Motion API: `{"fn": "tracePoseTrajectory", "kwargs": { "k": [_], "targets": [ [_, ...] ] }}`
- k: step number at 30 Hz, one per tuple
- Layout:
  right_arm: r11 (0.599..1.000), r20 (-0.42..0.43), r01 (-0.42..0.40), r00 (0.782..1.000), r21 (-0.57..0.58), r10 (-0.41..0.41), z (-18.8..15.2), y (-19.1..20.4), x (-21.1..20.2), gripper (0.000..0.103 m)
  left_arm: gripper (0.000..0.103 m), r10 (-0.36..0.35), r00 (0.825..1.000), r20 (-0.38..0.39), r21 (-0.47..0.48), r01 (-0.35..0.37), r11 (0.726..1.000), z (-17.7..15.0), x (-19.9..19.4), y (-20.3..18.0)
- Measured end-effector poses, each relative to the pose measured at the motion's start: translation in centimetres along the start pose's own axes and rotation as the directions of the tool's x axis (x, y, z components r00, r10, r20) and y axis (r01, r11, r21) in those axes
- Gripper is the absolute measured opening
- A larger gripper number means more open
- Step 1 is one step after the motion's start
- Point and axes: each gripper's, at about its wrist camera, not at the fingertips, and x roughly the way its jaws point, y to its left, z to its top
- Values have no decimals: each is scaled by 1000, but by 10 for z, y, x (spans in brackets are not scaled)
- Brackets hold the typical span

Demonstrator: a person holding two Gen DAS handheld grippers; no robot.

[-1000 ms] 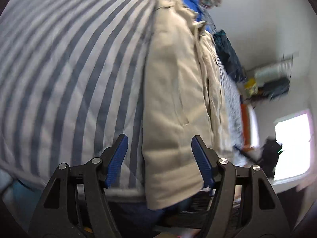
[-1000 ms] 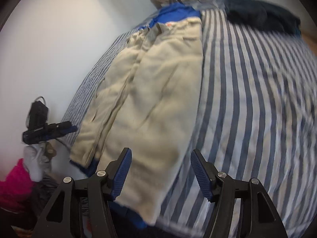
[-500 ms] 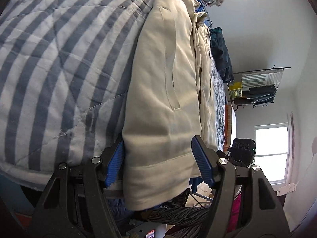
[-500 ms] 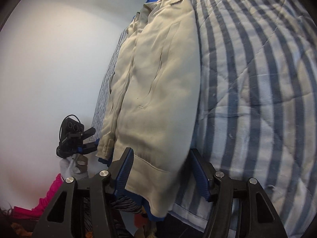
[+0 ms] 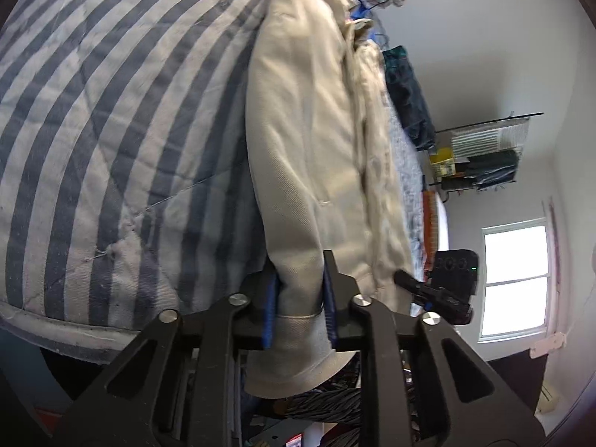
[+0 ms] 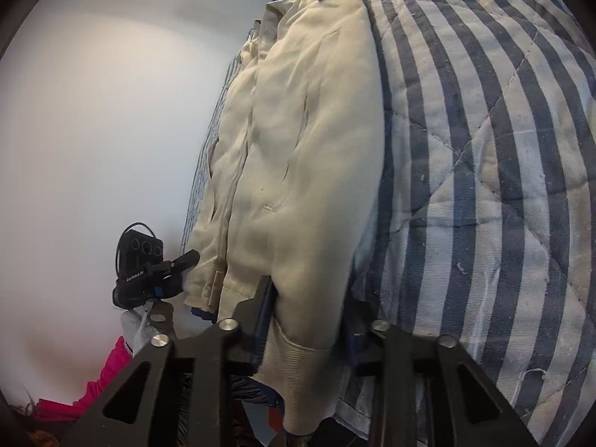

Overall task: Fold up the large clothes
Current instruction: 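Pinch the hem with both tools and lift it up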

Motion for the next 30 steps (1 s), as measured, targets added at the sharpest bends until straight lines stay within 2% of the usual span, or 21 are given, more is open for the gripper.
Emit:
{"fn": "tracePoseTrajectory", "kwargs": {
  "k": [2,9,14,20,24,30],
  "targets": [
    [1000,23,-26,999,-11,27,1,5,-4,16,16,-32,999,16,4,32,999,1,-4,-6],
    [996,113,-80,990,-39,84,13,32,-20,13,14,-128,989,79,-3,128,992,17,-15,-28],
    [996,180,-82,980,-47,90,32,47,-29,12,13,-146,981,130,13,145,989,37,-23,-43],
    [998,246,-33,968,-60,46,69,65,-37,11,13,-121,977,177,20,119,993,70,-22,-58],
    [998,256,-3,966,-68,20,94,74,-29,11,12,-103,975,198,26,100,995,92,-14,-65],
    [1000,265,13,964,-17,-8,126,61,-16,11,12,-60,973,221,1,61,998,123,0,-59]
  ]
}}
